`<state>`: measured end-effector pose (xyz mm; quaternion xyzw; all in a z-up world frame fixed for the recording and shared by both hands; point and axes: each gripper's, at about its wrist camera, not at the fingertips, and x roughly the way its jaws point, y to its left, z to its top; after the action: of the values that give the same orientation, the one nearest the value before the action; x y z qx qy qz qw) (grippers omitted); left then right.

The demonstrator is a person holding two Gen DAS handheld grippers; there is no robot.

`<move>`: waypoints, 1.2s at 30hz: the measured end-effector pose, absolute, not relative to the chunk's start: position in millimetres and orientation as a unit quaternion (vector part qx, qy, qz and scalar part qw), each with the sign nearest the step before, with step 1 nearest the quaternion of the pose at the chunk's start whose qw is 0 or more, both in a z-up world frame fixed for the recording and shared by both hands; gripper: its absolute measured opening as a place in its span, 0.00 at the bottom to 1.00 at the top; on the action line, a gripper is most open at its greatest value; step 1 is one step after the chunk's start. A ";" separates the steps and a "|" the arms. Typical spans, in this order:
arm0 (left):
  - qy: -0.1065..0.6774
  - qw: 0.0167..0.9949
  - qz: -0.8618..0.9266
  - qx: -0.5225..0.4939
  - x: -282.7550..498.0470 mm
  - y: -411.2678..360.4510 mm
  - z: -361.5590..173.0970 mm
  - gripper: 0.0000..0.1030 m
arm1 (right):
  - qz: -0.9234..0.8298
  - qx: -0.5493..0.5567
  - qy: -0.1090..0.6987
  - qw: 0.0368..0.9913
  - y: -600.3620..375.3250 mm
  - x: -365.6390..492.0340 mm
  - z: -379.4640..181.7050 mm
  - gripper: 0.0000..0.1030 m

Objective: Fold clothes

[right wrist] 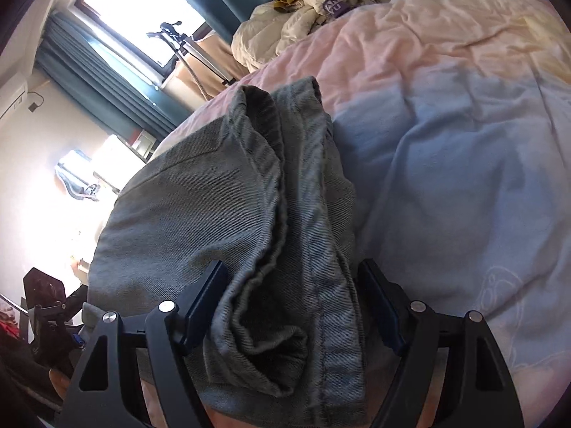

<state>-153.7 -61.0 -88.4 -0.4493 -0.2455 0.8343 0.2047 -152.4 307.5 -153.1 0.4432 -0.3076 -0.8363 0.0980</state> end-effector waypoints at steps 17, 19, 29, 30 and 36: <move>-0.268 0.212 0.821 -0.458 -155.7 -62.6 -97.1 0.97 | -0.824 0.428 -0.352 0.120 311.0 -155.2 -164.5 0.72; -0.278 0.211 0.817 -0.458 -156.7 -64.8 -99.4 0.99 | -0.827 0.419 -0.354 0.125 309.3 -155.3 -159.7 0.72; -0.287 0.222 0.807 -0.467 -161.0 -60.1 -103.2 0.98 | -0.826 0.362 -0.396 0.172 310.1 -144.9 -148.9 0.72; -0.284 0.222 0.808 -0.467 -160.9 -58.4 -102.8 0.98 | -0.825 0.370 -0.395 0.165 310.0 -146.8 -153.1 0.70; -0.281 0.221 0.810 -0.466 -161.5 -57.0 -104.1 0.96 | -0.835 0.399 -0.354 0.136 301.2 -153.1 -161.3 0.62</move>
<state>-161.5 -57.0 -104.1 -0.4659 -0.2807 0.8096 0.2207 -153.1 301.2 -161.3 0.3991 -0.3544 -0.8347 0.1357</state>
